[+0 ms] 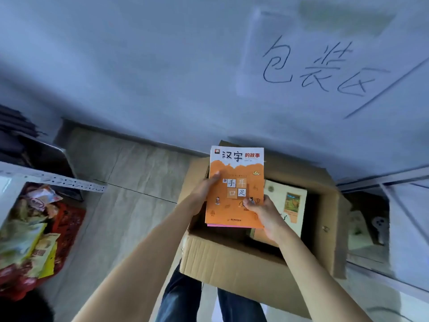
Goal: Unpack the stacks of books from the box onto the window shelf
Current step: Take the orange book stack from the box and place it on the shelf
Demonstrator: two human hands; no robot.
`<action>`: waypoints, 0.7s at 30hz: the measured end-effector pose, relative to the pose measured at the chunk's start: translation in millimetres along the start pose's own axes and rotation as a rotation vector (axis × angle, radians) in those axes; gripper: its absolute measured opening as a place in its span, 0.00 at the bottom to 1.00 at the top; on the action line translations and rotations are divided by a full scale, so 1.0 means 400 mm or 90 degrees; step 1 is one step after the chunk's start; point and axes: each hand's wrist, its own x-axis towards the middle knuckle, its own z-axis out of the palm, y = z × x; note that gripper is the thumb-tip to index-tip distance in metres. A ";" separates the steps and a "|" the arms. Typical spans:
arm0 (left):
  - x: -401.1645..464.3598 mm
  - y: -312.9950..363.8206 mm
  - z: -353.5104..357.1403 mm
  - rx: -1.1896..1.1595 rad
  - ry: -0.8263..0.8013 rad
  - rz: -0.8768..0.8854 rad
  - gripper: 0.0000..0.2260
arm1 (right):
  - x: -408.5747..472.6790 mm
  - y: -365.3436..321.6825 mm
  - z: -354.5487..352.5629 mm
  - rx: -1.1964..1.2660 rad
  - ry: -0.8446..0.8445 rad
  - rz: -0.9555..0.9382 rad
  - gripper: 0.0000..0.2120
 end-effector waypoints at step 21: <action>-1.159 -0.192 -0.621 -0.136 0.470 0.226 0.25 | -0.750 -0.074 0.816 -0.323 -0.429 -0.216 0.22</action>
